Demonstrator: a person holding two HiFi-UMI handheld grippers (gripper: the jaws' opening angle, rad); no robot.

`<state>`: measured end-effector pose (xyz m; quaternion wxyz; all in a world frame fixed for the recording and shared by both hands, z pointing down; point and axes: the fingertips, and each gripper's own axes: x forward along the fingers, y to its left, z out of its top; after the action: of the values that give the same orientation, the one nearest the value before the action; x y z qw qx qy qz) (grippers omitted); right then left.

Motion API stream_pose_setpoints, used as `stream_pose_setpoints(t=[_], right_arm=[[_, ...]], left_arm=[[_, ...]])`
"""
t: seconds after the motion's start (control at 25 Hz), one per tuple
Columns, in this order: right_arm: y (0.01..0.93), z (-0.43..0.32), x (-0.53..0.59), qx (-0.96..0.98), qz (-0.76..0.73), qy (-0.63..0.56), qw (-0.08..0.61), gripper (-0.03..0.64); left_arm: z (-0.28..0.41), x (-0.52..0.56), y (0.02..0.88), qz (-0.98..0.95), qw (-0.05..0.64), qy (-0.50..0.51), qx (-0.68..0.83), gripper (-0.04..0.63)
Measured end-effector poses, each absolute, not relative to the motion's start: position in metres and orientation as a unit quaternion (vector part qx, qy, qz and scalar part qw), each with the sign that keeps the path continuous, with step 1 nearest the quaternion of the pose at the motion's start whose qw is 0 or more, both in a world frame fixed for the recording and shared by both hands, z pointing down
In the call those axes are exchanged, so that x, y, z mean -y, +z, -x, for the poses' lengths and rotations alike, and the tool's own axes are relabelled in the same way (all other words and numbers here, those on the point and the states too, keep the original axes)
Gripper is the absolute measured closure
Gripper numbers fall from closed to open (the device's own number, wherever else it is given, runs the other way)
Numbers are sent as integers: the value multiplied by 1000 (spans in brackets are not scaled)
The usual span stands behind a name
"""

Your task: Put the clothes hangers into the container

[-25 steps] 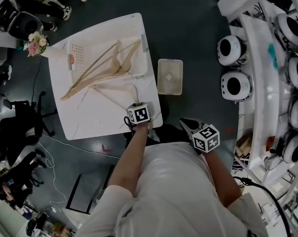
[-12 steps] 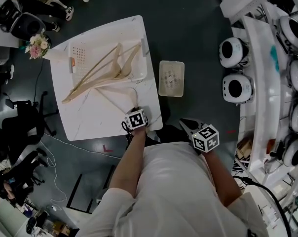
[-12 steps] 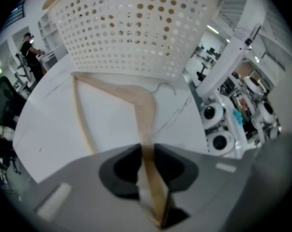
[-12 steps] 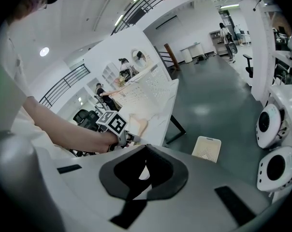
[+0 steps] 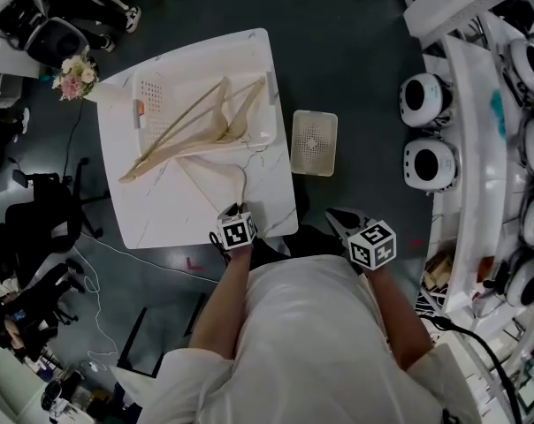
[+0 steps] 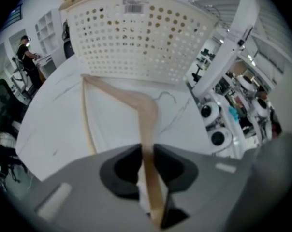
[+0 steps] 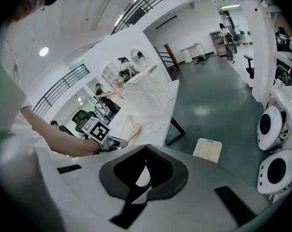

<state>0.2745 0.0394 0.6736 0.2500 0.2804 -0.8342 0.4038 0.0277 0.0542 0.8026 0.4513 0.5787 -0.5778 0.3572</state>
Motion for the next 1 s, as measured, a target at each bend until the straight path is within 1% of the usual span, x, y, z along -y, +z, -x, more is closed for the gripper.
stream_pose_setpoints(t=[0.6, 1.0], right_arm=[[672, -232, -39, 846, -255, 390, 261, 615], [671, -210, -50, 848, -249, 387, 262, 615]], left_arm=[[11, -80, 766, -628, 446, 325, 549, 520], [34, -101, 742, -626, 481, 269, 552, 522]])
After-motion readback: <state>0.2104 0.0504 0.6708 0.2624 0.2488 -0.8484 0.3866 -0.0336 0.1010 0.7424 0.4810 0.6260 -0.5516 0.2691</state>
